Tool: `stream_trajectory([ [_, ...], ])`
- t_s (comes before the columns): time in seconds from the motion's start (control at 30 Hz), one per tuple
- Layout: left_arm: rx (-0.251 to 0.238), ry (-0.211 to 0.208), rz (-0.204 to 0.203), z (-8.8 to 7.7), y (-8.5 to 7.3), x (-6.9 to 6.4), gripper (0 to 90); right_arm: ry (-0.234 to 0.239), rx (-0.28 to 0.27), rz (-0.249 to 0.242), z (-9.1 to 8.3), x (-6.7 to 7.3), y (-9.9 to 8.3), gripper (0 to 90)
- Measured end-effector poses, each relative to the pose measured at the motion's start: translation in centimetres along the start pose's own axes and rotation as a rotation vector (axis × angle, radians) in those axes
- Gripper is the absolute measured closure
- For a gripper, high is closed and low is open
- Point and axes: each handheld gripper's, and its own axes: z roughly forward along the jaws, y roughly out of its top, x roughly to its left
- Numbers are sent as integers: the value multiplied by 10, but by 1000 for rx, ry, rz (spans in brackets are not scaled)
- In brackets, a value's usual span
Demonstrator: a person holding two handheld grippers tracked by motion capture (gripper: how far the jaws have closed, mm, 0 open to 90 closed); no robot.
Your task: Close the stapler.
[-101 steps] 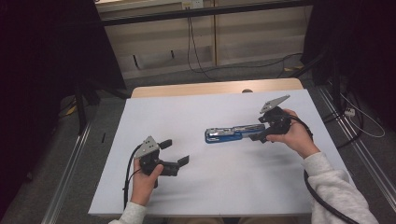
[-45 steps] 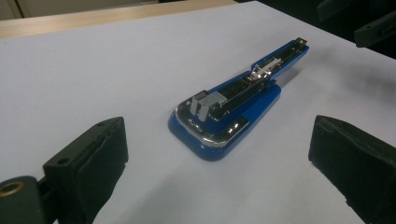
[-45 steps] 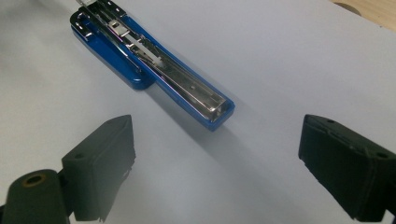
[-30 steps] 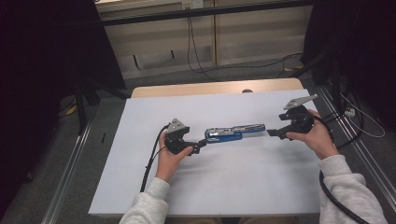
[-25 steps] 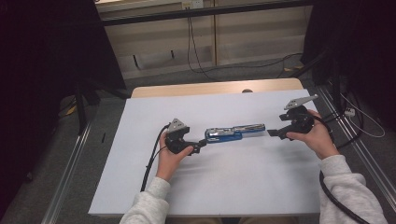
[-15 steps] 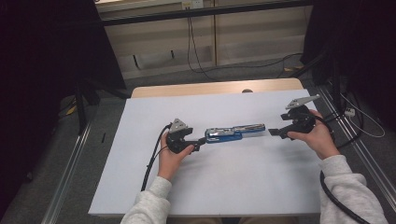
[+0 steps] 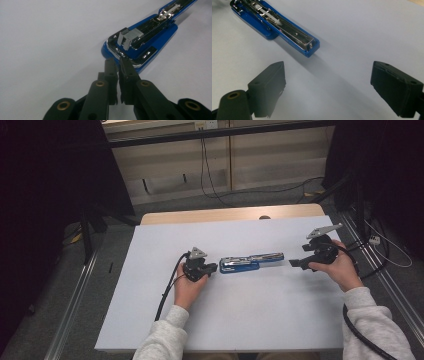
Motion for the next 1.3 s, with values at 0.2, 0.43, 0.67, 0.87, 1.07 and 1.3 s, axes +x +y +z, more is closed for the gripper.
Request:
stream_trajectory([
  [0.2, 4, -8, -5, 3, 0, 0, 870, -12, 16, -12, 6, 0, -3, 201],
  [0.43, 4, -9, -14, 6, 0, -2, 879, 9, 44, -33, 14, 5, -2, 330],
  [0.67, 15, 2, -21, 10, 0, -1, 879, 19, 93, -46, 21, 10, -4, 471],
  [0.87, 27, -2, -27, 12, 1, -2, 887, -19, 114, -84, 25, 13, -2, 680],
  [1.07, 28, 1, -14, 13, 1, -3, 888, -34, 110, -73, 31, 15, 1, 848],
  [1.3, 27, -6, -21, 13, 1, -3, 888, -25, 97, -77, 37, 17, 4, 888],
])
